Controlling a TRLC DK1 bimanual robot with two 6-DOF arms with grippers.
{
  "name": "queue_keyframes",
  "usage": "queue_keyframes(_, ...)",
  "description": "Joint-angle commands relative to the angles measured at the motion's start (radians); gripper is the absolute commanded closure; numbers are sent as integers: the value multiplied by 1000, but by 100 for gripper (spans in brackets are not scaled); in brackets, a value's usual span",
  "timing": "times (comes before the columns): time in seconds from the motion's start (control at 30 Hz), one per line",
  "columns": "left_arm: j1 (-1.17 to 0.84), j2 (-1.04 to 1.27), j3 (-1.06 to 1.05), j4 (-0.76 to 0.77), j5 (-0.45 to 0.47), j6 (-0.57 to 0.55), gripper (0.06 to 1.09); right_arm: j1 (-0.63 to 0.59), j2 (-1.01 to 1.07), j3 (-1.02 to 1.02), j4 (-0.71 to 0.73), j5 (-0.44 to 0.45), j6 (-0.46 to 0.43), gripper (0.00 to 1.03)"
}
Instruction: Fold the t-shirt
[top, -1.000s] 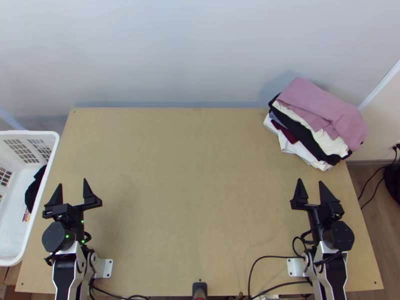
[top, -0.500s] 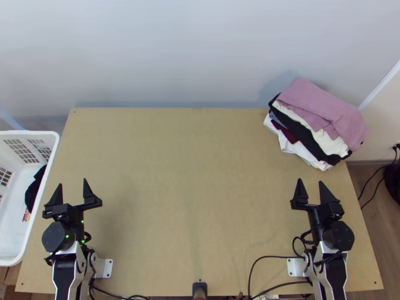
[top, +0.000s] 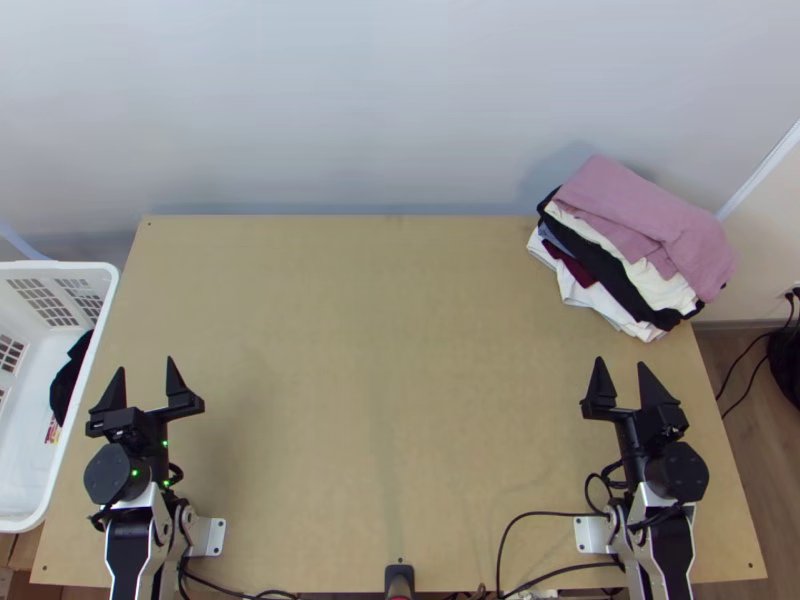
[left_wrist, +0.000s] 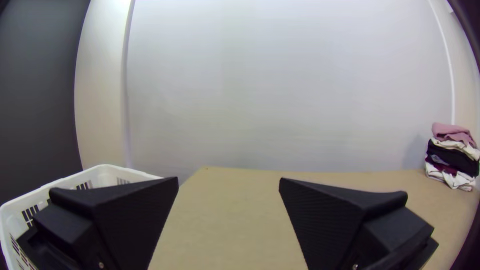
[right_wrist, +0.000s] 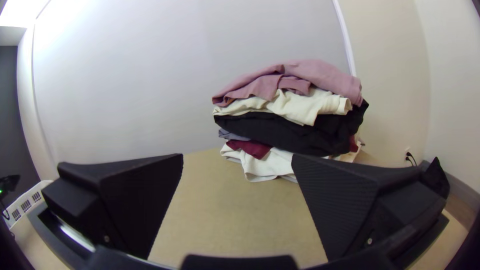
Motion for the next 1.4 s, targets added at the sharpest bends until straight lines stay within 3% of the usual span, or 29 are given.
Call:
queue_keyframes(0.0,-8,-8,-42,-6,-12,-15,10,-4,4,-4,-23,13,11,5)
queue_keyframes(0.07,28,-9,-42,-2,-15,101,10,-4,4,-4,-23,13,11,5)
queue_keyframes(0.17,68,-9,-28,17,-38,147,10,-4,4,-4,-23,13,11,5)
queue_keyframes(0.5,104,17,245,-215,-44,136,10,-4,4,-4,-23,13,11,5)
queue_keyframes(0.9,301,531,830,-465,-34,27,10,-4,4,-4,-23,13,11,5)
queue_keyframes(1.03,413,649,899,-517,71,-25,10,-4,4,-4,-23,13,11,5)
queue_keyframes(1.2,700,899,997,-542,373,-52,10,-4,4,-4,-23,13,11,5)
queue_keyframes(1.37,811,1216,1133,-533,476,-26,10,-4,4,-4,-23,13,11,5)
